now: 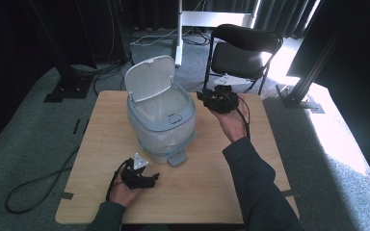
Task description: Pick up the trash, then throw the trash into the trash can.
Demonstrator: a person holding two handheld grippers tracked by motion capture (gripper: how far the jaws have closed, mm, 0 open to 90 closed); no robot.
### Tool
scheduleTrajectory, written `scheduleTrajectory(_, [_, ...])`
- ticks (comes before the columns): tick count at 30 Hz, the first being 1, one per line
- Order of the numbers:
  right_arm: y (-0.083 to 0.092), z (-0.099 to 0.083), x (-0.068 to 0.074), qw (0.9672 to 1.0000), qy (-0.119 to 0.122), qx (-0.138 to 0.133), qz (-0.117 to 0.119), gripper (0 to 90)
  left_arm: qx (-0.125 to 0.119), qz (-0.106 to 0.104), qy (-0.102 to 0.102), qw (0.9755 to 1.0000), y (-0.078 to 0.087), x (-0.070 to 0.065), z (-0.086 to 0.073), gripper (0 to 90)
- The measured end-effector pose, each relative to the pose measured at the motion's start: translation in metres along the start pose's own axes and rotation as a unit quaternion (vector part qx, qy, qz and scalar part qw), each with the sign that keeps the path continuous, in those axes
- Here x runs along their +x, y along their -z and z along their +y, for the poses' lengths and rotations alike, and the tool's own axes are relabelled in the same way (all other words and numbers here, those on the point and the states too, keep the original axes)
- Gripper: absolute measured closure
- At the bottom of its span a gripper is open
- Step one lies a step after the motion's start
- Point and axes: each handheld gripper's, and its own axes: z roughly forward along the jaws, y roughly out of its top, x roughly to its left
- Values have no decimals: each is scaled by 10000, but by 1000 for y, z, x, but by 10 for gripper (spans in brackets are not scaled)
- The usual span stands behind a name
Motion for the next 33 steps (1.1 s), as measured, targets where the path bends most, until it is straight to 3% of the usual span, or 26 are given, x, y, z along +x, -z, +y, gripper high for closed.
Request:
scheduleTrajectory(21, [0, -20, -19, 9995, -89, 176, -238, 684, -12, -1, 7, 10000, 0, 0, 0, 180])
scheduleTrajectory(33, [-2, -31, -23, 9993, -103, 256, -255, 690, -16, 4, 17, 10000, 0, -1, 0, 180])
